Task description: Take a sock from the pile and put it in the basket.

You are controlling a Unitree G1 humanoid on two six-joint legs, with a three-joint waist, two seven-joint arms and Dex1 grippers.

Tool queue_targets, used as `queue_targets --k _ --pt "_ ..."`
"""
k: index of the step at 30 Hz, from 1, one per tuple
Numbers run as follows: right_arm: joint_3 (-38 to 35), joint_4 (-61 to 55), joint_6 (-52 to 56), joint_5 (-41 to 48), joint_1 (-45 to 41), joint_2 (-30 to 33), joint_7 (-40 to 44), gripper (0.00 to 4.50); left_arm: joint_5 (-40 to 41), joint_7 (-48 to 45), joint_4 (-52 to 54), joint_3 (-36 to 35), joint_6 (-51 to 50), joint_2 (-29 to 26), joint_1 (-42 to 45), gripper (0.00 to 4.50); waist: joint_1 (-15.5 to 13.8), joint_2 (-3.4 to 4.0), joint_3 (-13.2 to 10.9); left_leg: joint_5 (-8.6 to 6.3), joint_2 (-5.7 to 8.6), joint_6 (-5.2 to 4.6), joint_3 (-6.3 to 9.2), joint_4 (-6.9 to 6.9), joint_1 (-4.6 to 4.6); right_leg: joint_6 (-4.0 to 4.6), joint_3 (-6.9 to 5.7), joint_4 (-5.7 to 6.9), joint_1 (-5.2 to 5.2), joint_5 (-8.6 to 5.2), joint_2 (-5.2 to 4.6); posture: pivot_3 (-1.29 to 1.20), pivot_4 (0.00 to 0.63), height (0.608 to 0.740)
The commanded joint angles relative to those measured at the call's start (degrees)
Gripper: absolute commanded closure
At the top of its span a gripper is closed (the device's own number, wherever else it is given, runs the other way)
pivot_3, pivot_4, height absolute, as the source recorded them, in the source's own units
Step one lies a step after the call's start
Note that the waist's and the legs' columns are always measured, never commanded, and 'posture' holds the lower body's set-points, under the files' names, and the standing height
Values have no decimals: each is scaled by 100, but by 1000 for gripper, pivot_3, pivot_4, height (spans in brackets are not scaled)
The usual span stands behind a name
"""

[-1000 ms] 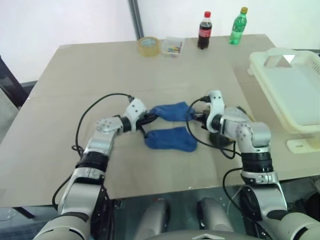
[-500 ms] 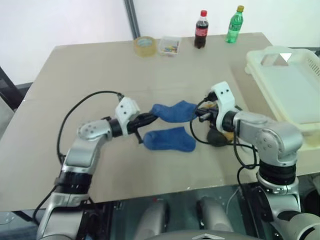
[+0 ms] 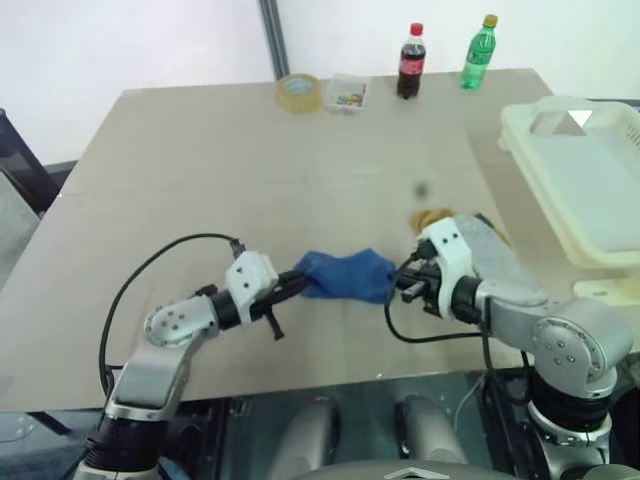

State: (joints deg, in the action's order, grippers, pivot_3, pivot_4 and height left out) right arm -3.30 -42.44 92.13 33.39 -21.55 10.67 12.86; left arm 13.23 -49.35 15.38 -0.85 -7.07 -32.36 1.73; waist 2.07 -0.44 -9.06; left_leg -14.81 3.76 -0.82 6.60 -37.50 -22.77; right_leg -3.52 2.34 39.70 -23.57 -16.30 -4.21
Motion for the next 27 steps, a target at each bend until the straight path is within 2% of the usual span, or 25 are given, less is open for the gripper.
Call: queue_targets --k 1,11,22,24,25,26,27 --pt "-74 -293 37 287 77 -17 -200 4410 -272 366 -32 48 445 150 -123 4500 2 0 0 1 3 1 -3 1 -1 0 3 -2 -1 0 1 0 150 740" --pt "-137 -321 37 788 102 196 -569 4410 -345 493 -326 189 593 301 -27 4500 12 0 0 0 4 0 -6 5 0 0 2 -3 0 0 10 0 150 740" --pt "-66 -181 37 824 9 348 -642 4410 -412 434 -604 259 794 260 20 4500 12 0 0 0 3 0 -5 5 1 0 1 -3 0 0 12 0 150 740" --pt "-1 -207 13 784 -58 420 -561 3901 -408 427 -625 258 818 254 8 4500 11 0 0 0 2 0 -4 5 0 0 0 -3 0 0 12 0 150 740" --pt "76 -239 -64 756 -104 530 -499 3882 -404 425 -630 260 821 252 5 4500 14 0 0 0 2 0 -4 5 0 0 0 -3 0 0 12 0 150 740" --pt "147 -267 -163 726 -140 637 -444 3240 -399 421 -634 262 826 250 2 4500 17 0 0 0 3 0 -5 5 0 0 1 -3 -1 0 12 0 150 740" --pt "160 -286 -233 709 -170 712 -399 2873 -395 416 -638 265 834 247 1 4500 16 0 0 0 3 -1 -6 5 0 0 1 -3 0 0 13 0 150 740"
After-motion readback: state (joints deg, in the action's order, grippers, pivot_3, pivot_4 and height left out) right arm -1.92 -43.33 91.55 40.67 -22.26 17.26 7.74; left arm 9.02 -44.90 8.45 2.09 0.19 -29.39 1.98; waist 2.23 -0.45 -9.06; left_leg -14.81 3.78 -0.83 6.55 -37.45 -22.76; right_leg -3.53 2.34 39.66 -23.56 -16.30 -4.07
